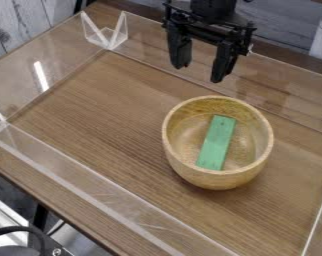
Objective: Remove the green block from inside the brown bowl and put it on the table
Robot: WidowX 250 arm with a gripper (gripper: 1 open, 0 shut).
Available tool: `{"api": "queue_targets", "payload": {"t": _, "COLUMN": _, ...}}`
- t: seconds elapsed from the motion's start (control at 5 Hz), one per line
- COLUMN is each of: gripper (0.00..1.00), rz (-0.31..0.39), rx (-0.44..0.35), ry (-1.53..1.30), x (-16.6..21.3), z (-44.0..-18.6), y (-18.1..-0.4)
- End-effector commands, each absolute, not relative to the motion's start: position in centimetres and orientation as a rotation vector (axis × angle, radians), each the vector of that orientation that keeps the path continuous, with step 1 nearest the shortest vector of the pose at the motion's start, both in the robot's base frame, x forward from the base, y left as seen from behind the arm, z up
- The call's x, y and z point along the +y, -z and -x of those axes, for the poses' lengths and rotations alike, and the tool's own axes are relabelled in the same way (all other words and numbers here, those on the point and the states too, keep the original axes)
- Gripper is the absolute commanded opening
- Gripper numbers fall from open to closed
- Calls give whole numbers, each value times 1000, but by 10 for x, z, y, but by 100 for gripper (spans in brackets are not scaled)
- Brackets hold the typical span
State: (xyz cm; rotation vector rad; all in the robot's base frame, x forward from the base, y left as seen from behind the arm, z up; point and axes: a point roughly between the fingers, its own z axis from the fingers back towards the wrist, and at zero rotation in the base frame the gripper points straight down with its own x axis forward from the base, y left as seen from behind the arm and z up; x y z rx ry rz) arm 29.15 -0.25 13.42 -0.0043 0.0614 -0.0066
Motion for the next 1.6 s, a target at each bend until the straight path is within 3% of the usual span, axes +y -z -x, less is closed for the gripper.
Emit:
{"api": "queue_targets", "payload": {"t": 0.0, "gripper": 100, "rz": 10, "rx": 81, "ry": 14, "x": -9, "z": -288, "y": -124}}
{"api": "queue_targets", "payload": {"t": 0.8, "gripper": 100, "rz": 28, "rx": 87, "ry": 52, "x": -40, "z": -284, "y": -70}}
{"api": "queue_targets", "payload": {"t": 1.4, "gripper": 100, "rz": 35, "rx": 74, "ry": 56, "x": -50, "z": -290, "y": -62}}
